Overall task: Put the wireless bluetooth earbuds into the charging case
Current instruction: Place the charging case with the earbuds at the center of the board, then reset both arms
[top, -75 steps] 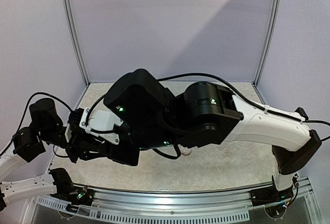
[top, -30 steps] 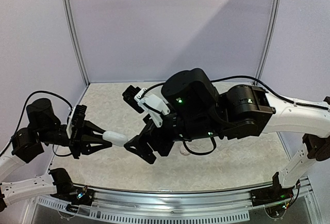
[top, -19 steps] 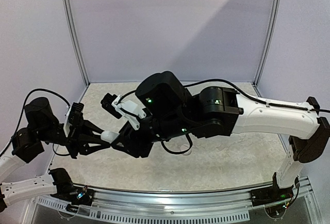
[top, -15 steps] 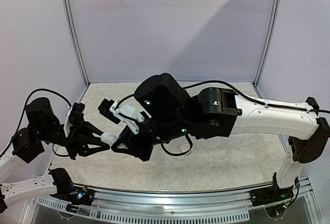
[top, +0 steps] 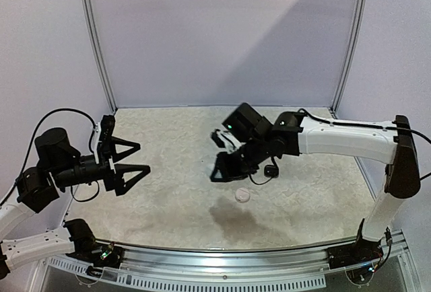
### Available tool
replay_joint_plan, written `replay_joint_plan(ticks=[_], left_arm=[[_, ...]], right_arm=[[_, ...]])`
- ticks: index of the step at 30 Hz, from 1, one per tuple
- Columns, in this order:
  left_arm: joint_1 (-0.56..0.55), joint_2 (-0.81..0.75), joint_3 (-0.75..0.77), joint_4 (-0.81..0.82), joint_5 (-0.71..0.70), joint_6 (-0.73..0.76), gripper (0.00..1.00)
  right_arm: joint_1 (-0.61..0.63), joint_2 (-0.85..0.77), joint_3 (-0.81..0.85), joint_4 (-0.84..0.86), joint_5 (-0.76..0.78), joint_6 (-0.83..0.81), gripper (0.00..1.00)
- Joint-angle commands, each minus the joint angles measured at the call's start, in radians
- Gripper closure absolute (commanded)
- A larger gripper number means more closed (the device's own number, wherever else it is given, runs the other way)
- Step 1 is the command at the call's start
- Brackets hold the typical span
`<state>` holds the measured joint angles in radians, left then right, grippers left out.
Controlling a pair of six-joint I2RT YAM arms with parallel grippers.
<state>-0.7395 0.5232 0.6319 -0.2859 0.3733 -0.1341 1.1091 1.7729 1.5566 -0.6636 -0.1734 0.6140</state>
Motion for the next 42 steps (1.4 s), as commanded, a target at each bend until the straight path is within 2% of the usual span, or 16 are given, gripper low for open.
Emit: replay_joint_plan(ticks=[1,3,7,10,14,18,21,25,29,31,37,39,40,42], left_arm=[[0.065,0.018,-0.042,-0.189,-0.582,-0.180,0.01],[0.109,0.038,-0.067,-0.259,-0.682,-0.234,0.01],[0.196,0.012,-0.125,-0.288,-0.720,-0.295,0.01],[0.246,0.007,-0.139,-0.259,-0.706,-0.285,0.01],[0.321,0.005,-0.161,-0.232,-0.700,-0.286,0.01],[0.387,0.009,-0.171,-0.203,-0.651,-0.286,0.01],[0.422,0.017,-0.182,-0.182,-0.632,-0.292,0.01],[0.461,0.015,-0.202,-0.142,-0.602,-0.295,0.01],[0.505,0.006,-0.227,-0.117,-0.586,-0.302,0.01],[0.522,-0.004,-0.236,-0.100,-0.579,-0.299,0.01],[0.543,-0.032,-0.238,-0.067,-0.586,-0.231,0.01],[0.549,-0.036,-0.237,-0.071,-0.585,-0.233,0.01],[0.551,-0.037,-0.234,-0.072,-0.580,-0.227,0.01],[0.551,-0.040,-0.232,-0.072,-0.575,-0.219,0.01]], right_arm=[[-0.107,-0.077,-0.351,0.131,-0.136,0.403,0.99],[-0.138,-0.149,-0.473,0.214,-0.088,0.479,0.98],[-0.187,-0.338,-0.650,0.229,0.077,0.594,0.96],[-0.239,-0.449,-0.783,0.263,0.133,0.654,0.96],[-0.279,-0.518,-0.924,0.397,0.141,0.694,0.95],[-0.305,-0.459,-0.958,0.581,-0.001,0.637,0.91],[-0.315,-0.324,-0.886,0.552,-0.077,0.568,0.90],[-0.327,-0.212,-0.859,0.564,-0.115,0.552,0.89],[-0.337,-0.198,-0.862,0.507,-0.084,0.565,0.71],[-0.340,-0.213,-0.855,0.462,-0.060,0.560,0.57],[-0.352,-0.249,-0.839,0.357,-0.025,0.547,0.31],[-0.352,-0.268,-0.801,0.269,-0.001,0.526,0.08],[-0.353,-0.284,-0.774,0.210,0.021,0.512,0.02],[-0.354,-0.328,-0.713,0.089,0.089,0.474,0.01]])
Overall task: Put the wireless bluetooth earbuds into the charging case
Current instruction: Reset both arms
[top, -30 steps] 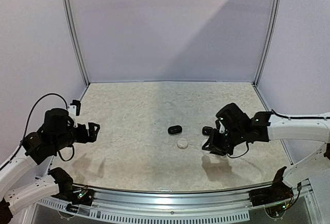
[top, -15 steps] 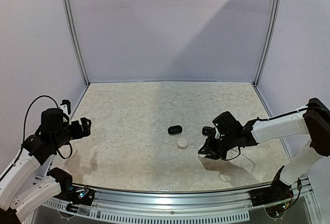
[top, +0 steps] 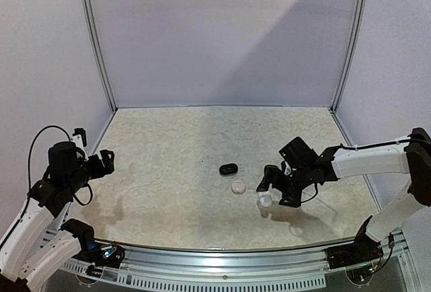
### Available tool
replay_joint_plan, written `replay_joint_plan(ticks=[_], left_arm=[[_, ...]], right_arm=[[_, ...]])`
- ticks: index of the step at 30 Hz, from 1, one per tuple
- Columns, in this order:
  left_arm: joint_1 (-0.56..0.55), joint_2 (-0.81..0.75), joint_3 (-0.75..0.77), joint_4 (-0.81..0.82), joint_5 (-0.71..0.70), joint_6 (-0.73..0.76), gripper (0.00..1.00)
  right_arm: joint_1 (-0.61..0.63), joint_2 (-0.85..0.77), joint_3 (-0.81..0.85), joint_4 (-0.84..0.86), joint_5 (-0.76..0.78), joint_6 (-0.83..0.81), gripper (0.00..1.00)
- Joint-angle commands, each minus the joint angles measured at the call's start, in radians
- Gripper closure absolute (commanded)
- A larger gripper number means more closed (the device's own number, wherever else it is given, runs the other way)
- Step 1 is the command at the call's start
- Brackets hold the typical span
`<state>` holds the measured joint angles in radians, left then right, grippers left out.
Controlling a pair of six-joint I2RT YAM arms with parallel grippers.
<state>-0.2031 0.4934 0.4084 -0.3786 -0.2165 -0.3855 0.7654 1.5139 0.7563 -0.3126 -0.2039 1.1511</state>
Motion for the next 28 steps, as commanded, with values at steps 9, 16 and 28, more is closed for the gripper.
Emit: replay_joint_plan(ticks=[9,16,28], left_arm=[[0.047,-0.011,0.056,0.000,0.133,0.156,0.01],[0.050,0.075,0.103,0.009,0.071,0.421,0.01],[0.100,0.161,0.089,0.008,0.187,0.366,0.01]], right_arm=[[-0.261,-0.379,0.196,-0.612,0.397,-0.194,0.01],[-0.470,-0.643,0.049,-0.489,0.571,-0.404,0.01],[-0.471,-0.710,-0.041,-0.422,0.770,-0.448,0.01]])
